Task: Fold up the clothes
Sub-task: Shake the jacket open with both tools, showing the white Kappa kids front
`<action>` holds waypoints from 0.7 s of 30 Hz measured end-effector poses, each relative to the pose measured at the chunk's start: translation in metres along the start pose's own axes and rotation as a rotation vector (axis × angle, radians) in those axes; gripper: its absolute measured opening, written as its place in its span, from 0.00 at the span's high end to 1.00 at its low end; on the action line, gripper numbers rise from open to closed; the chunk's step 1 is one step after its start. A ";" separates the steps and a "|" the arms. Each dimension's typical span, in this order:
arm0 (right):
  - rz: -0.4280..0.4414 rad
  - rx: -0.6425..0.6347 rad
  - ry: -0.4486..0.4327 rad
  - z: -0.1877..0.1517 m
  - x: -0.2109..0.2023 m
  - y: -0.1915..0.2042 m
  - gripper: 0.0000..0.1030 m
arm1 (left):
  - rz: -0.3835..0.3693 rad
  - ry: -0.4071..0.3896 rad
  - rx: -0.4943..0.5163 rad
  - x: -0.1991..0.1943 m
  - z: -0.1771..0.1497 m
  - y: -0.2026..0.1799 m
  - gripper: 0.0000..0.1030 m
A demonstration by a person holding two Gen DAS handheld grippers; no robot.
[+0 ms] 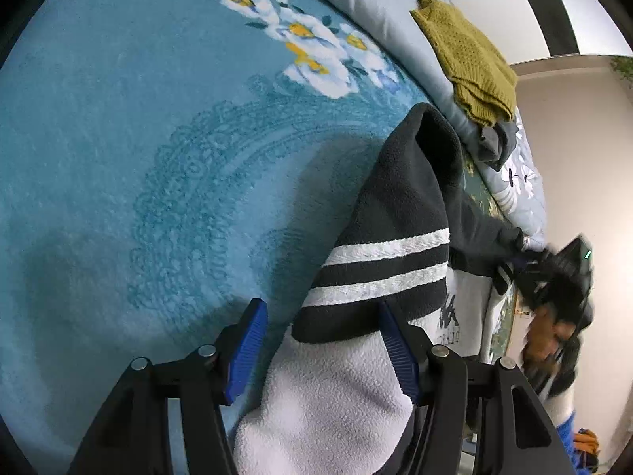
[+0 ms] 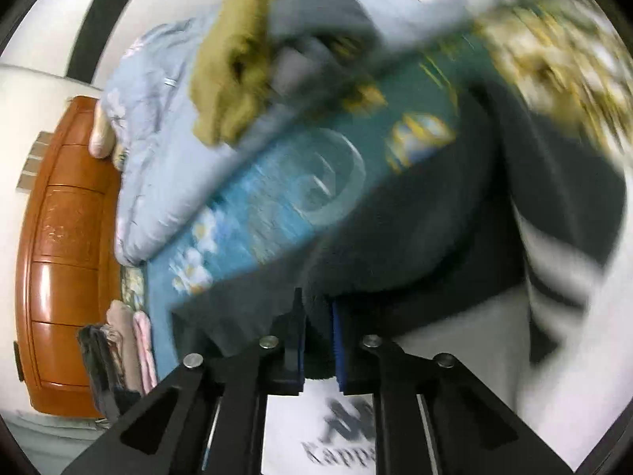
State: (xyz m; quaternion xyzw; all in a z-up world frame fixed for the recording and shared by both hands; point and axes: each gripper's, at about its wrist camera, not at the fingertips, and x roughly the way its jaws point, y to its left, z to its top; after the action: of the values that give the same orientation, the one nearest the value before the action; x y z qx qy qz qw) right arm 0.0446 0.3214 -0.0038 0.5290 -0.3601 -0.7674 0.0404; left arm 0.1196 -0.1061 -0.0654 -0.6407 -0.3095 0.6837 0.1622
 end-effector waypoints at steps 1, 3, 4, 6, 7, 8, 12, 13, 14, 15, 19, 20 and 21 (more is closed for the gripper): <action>0.015 -0.009 -0.026 0.015 -0.002 0.011 0.91 | -0.006 0.006 0.002 0.001 0.001 -0.001 0.39; 0.026 -0.031 -0.076 0.043 -0.005 0.031 0.92 | -0.025 0.020 0.011 0.004 0.001 -0.002 0.39; 0.008 -0.036 -0.088 0.055 -0.002 0.039 0.92 | -0.035 0.027 0.015 0.005 0.001 -0.003 0.39; -0.048 -0.022 -0.105 0.080 0.008 0.050 0.92 | -0.058 0.048 0.015 0.008 -0.001 -0.004 0.39; -0.072 -0.001 -0.101 0.087 0.014 0.049 0.92 | -0.066 0.059 0.015 0.009 -0.002 -0.004 0.39; -0.103 0.032 -0.086 0.093 0.026 0.046 0.92 | -0.070 0.067 0.017 0.011 -0.002 -0.005 0.40; -0.155 0.081 -0.051 0.090 0.050 0.034 0.91 | -0.080 0.087 0.047 0.012 -0.009 -0.013 0.47; -0.163 0.075 -0.055 0.087 0.052 0.033 0.89 | -0.078 0.088 0.056 0.011 -0.011 -0.015 0.50; -0.164 0.073 -0.062 0.085 0.051 0.033 0.89 | -0.074 0.087 0.065 0.010 -0.012 -0.016 0.57; -0.156 0.075 -0.065 0.084 0.049 0.032 0.88 | -0.073 0.086 0.068 0.010 -0.013 -0.017 0.60; -0.113 0.030 -0.116 0.076 0.020 0.038 0.73 | -0.071 0.075 0.049 0.007 -0.014 -0.016 0.73; -0.103 0.001 -0.128 0.072 0.011 0.041 0.73 | -0.067 0.066 0.051 0.006 -0.015 -0.016 0.80; -0.094 -0.027 -0.141 0.068 0.001 0.044 0.73 | -0.057 0.049 0.059 0.003 -0.015 -0.017 0.84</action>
State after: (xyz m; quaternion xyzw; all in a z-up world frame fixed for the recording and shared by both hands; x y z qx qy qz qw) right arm -0.0274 0.3235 0.0337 0.4894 -0.3264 -0.8085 -0.0138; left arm 0.1313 -0.0879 -0.0567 -0.6431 -0.3032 0.6717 0.2082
